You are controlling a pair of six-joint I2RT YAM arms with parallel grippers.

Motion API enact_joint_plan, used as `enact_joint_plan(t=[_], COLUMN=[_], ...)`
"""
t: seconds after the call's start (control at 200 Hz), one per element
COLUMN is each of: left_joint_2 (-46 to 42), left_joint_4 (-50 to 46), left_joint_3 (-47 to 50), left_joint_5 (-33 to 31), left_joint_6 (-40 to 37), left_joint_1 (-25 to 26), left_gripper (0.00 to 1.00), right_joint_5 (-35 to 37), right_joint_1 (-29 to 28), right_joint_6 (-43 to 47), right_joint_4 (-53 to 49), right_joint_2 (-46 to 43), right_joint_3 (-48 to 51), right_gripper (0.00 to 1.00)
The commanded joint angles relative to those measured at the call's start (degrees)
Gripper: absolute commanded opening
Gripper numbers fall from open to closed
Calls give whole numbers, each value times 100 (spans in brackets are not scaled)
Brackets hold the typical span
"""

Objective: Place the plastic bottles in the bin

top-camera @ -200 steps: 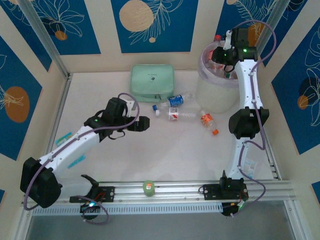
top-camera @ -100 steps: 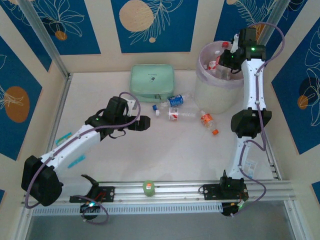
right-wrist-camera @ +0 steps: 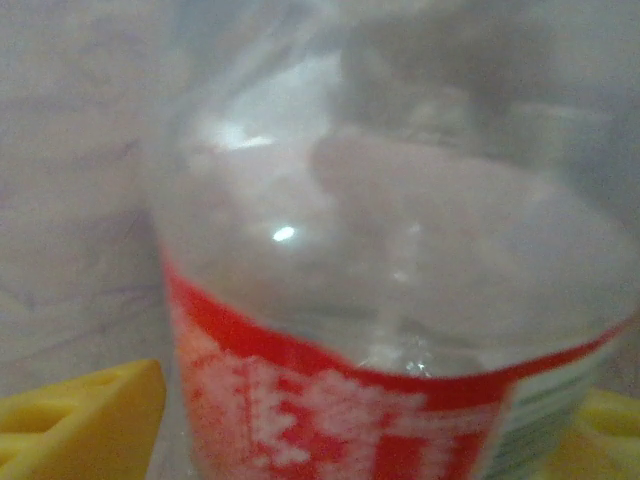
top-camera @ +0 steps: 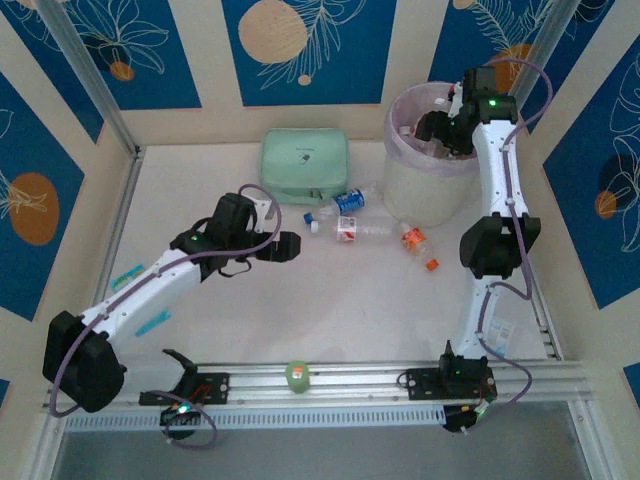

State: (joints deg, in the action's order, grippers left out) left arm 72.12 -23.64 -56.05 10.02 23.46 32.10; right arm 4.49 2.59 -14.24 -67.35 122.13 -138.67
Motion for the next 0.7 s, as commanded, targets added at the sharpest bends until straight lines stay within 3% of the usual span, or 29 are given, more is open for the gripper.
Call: enact_joint_plan(t=[0.0,0.09,0.34,0.585,0.695], left_joint_2=[-52,33,189,237,320], left_joint_4=[-49,-14,68,228,274], left_joint_3=[-45,-38,-59,111,99], left_joint_5=[60,95,122,159,166], left_joint_6=[-92,-70,-96,-27,-17], left_joint_1=[-20,-22,-24,-20,-21], left_gripper=[100,100,100,100,100], right_joint_5=[89,211,391,792,1098], right_joint_1=[-9,5,-42,-740,-1008], right_joint_6=[147,309,642,1103,981], right_joint_4=[-493,-625,-242,937,1033], right_joint_2=[-144,-320,-1543,-3614,-4273], right_joint_3=[-800,-1144,-422,2360,3460], right_gripper=[91,100,99,100,94])
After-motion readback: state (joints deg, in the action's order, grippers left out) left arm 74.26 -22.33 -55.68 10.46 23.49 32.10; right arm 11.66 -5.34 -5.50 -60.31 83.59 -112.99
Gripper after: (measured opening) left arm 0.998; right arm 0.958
